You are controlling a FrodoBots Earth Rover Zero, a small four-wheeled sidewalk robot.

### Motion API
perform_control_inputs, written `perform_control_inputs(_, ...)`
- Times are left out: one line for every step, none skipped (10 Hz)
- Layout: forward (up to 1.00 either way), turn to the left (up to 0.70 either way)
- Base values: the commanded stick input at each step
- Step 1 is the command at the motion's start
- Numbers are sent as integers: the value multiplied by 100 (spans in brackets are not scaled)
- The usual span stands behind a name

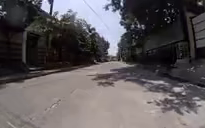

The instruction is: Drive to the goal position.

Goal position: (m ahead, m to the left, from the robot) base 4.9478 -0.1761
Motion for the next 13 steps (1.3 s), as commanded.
perform_control_inputs(100, 0)
perform_control_inputs(100, 0)
perform_control_inputs(100, 0)
perform_control_inputs(100, 0)
perform_control_inputs(100, 0)
perform_control_inputs(100, 0)
perform_control_inputs(100, 0)
perform_control_inputs(100, 0)
perform_control_inputs(100, 0)
perform_control_inputs(100, 0)
perform_control_inputs(100, 0)
perform_control_inputs(100, 0)
perform_control_inputs(100, 0)
